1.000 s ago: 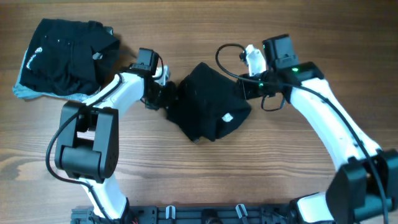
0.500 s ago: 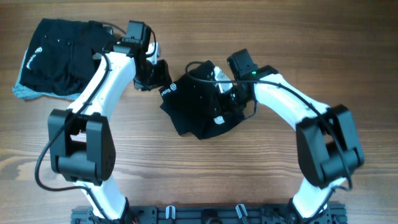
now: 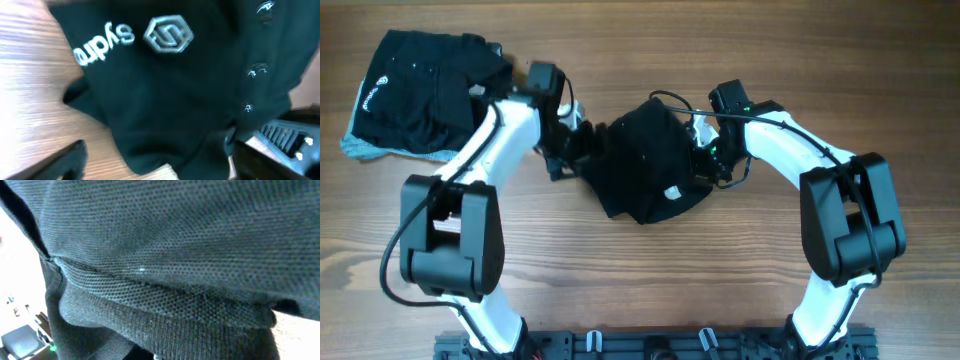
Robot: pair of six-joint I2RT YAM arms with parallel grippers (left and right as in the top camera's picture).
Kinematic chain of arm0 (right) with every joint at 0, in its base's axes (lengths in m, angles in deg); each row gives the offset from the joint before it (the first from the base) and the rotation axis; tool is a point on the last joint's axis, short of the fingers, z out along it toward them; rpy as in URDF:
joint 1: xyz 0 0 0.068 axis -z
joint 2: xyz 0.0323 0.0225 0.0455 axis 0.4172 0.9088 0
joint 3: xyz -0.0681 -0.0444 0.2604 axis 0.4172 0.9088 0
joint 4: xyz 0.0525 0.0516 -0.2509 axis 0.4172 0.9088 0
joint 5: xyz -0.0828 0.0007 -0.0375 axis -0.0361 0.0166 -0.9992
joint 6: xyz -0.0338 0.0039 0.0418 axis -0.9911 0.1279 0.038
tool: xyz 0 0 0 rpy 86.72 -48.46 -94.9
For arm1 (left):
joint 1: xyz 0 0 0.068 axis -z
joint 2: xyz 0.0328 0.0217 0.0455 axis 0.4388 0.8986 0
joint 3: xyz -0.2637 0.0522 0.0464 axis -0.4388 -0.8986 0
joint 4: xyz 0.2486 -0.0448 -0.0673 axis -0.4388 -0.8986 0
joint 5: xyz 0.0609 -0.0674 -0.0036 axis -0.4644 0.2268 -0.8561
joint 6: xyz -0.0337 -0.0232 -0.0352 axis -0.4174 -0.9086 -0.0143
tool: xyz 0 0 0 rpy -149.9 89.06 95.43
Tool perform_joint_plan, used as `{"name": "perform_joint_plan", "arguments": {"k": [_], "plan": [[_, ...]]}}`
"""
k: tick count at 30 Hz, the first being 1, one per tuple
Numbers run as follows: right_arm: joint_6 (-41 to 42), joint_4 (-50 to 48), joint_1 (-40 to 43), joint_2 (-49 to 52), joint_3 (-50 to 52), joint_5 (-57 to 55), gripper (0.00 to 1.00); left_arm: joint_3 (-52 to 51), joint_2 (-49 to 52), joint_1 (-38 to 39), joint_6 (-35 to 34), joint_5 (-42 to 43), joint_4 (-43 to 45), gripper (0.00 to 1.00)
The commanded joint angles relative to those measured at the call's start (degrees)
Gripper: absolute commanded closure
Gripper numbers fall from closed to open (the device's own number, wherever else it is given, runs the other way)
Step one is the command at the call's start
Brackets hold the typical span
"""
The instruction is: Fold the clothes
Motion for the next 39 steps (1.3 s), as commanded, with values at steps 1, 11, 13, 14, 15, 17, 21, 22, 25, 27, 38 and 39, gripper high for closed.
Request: {"name": "perform_joint_plan", "arguments": {"k": [1, 11, 13, 14, 15, 17, 21, 22, 25, 27, 38, 39], "plan": [[-5.2, -0.9, -0.2, -6.5, -0.2, 3.5, 0.86, -9.9, -0.6, -1.0, -9.1, 9.2, 8.3, 0.00], [11.4, -8.5, -0.2, -6.2, -0.1, 0.9, 0.96, -21.5, -0.6, -0.4, -26.6, 6.9, 27.3, 0.00], [14.2, -8.4, -0.3, -4.3, 0.0, 0.9, 0.96, -23.9, -0.6, -0.4, -30.8, 6.2, 31.8, 0.00], [15.5, -8.4, -0.2, -3.4, 0.0, 0.9, 0.95, -24.5, -0.6, -0.4, -31.6, 6.1, 33.0, 0.00], [17.0, -8.4, -0.2, -2.3, 0.0, 1.0, 0.95, -25.2, -0.6, -0.4, -32.5, 6.1, 34.4, 0.00], [20.0, -8.5, -0.2, 0.1, 0.0, 1.0, 0.96, -26.2, -0.6, 0.1, -33.0, 6.1, 37.6, 0.02], [21.1, -8.8, -0.2, 2.4, 0.0, 1.1, 0.96, -26.3, -0.6, 2.6, -32.9, 5.1, 43.4, 0.08], [21.1, -8.8, -0.2, 2.6, 0.0, 1.1, 0.96, -26.3, -0.6, 3.4, -32.9, 4.3, 44.5, 0.09], [21.1, -9.0, -0.2, 2.6, 0.0, 1.1, 0.96, -26.3, -0.6, 7.6, -32.9, 0.5, 47.4, 0.15], [21.1, -9.0, -0.2, 2.6, 0.0, 0.9, 0.96, -26.3, -0.6, 10.4, -32.9, -1.5, 48.8, 0.20], [11.9, -7.7, 1.4, -3.3, -0.3, 6.6, 0.96, -26.2, -1.7, 8.1, -24.9, -0.8, 53.2, 0.96], [11.4, -7.0, 2.3, -5.9, -0.5, 7.0, 0.96, -25.8, -2.8, 6.4, -23.9, 0.7, 51.8, 0.96]]}}
